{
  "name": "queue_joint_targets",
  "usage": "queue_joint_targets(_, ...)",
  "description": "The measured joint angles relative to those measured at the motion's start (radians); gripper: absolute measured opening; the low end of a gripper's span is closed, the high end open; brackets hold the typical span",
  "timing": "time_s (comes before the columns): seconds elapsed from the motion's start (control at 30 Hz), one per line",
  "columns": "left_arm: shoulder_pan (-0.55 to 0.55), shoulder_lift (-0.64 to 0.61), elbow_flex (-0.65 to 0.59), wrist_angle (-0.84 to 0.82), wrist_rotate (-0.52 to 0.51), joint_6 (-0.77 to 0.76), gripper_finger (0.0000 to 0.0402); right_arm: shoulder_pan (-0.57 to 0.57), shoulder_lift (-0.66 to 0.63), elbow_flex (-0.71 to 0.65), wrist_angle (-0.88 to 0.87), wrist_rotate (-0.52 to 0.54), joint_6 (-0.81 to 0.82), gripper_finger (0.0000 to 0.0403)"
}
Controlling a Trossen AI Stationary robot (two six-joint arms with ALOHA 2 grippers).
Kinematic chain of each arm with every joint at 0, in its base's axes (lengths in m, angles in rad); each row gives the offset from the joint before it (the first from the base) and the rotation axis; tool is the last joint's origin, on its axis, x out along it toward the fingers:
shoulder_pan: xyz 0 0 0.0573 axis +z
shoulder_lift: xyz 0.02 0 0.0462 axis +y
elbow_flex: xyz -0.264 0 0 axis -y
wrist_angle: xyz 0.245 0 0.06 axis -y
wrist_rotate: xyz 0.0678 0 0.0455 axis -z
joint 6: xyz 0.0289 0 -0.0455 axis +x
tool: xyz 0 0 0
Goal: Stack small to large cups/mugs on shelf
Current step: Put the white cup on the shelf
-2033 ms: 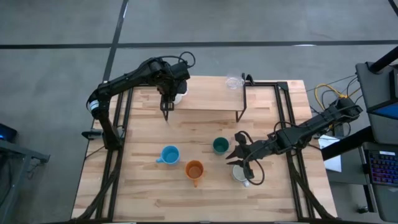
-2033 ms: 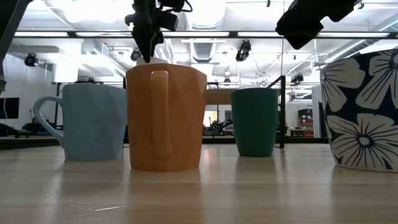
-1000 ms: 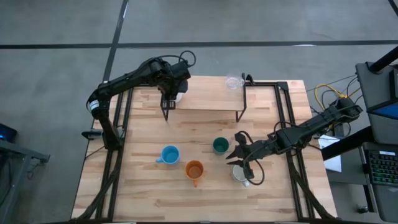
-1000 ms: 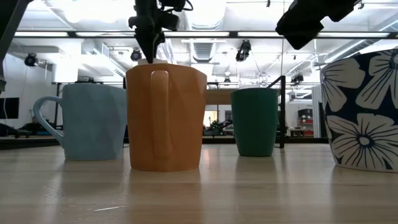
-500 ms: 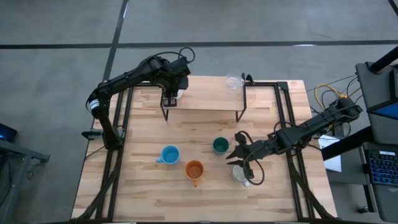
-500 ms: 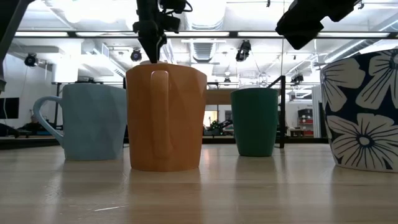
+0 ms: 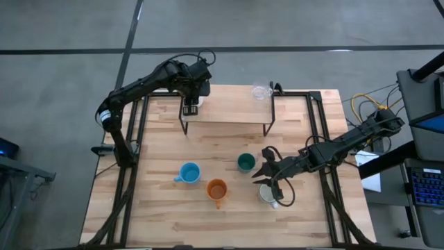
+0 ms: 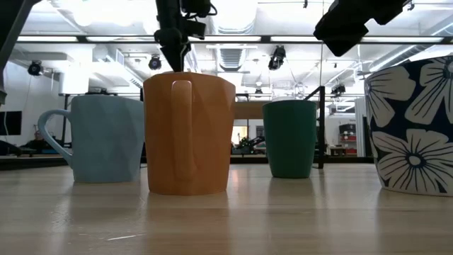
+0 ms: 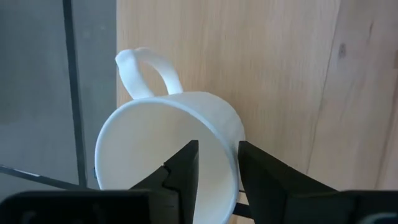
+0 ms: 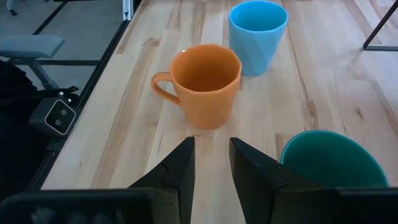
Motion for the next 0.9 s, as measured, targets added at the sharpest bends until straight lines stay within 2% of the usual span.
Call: queue_joint_targets(0.9, 0.054, 0.000, -0.014, 0.098, 0.002, 0.054, 0.0099, 0.000, 0.000, 0.000, 0.000, 0.000, 0.000, 0.0093)
